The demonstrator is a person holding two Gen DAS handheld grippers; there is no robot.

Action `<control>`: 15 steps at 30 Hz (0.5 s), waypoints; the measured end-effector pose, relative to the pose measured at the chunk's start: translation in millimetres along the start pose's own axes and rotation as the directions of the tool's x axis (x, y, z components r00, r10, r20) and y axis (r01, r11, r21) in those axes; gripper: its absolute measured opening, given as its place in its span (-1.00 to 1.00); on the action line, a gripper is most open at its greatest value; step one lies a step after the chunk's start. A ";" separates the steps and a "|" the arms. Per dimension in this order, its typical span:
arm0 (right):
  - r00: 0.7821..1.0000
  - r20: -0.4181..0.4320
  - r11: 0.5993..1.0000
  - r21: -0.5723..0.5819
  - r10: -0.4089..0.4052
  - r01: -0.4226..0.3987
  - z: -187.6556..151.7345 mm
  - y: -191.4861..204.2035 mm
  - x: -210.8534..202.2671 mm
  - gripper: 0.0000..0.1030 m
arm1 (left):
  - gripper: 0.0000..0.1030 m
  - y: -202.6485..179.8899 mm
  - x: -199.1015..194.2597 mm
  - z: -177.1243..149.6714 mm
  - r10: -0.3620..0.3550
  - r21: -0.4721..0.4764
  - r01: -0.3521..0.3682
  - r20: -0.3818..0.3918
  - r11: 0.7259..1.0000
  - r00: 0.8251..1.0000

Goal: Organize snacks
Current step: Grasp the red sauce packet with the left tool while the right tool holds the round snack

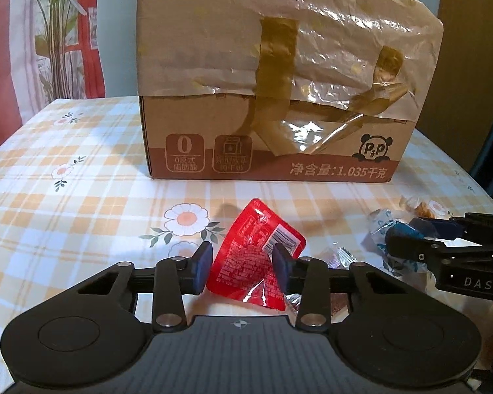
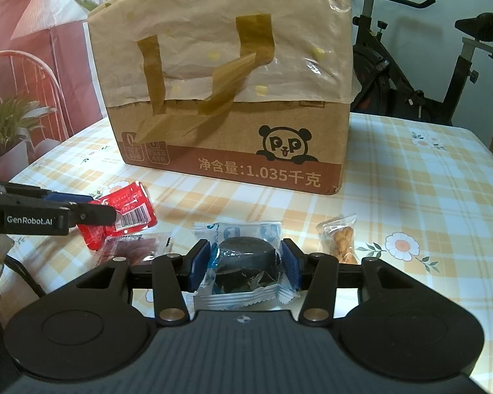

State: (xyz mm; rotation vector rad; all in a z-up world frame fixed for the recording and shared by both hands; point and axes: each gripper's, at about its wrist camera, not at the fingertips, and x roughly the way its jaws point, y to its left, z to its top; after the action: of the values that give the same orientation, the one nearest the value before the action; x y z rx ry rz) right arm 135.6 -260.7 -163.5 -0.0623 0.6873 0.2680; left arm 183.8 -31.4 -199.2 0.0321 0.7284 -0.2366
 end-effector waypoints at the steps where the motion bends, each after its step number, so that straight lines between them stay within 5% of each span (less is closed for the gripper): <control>1: 1.000 -0.001 1.000 -0.004 0.000 0.000 0.2 0.6 0.1 -0.03 | -0.18 -0.3 -0.2 0.0 0.001 0.000 -0.001 0.000 1.000 1.000; 11: 1.000 -0.005 0.999 -0.038 -0.016 0.016 0.6 6.5 1.1 -0.03 | -0.23 4.1 -12.7 0.1 -0.009 -0.012 0.009 0.048 1.000 0.999; 13: 1.000 -0.005 0.999 -0.042 -0.018 0.017 0.7 6.5 1.1 -0.03 | -0.88 5.9 -14.1 1.1 -0.006 -0.019 0.007 0.053 1.000 0.999; 15: 1.000 -0.005 0.999 -0.045 -0.018 0.018 0.8 6.6 0.8 -0.03 | -0.89 7.3 -12.8 1.3 -0.008 -0.024 0.009 0.041 1.000 0.999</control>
State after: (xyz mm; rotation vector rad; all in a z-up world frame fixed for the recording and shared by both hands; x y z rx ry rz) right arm 135.0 -254.0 -163.3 -0.1116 0.6860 0.2661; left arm 177.1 -21.9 -190.2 0.0016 0.6907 -0.2357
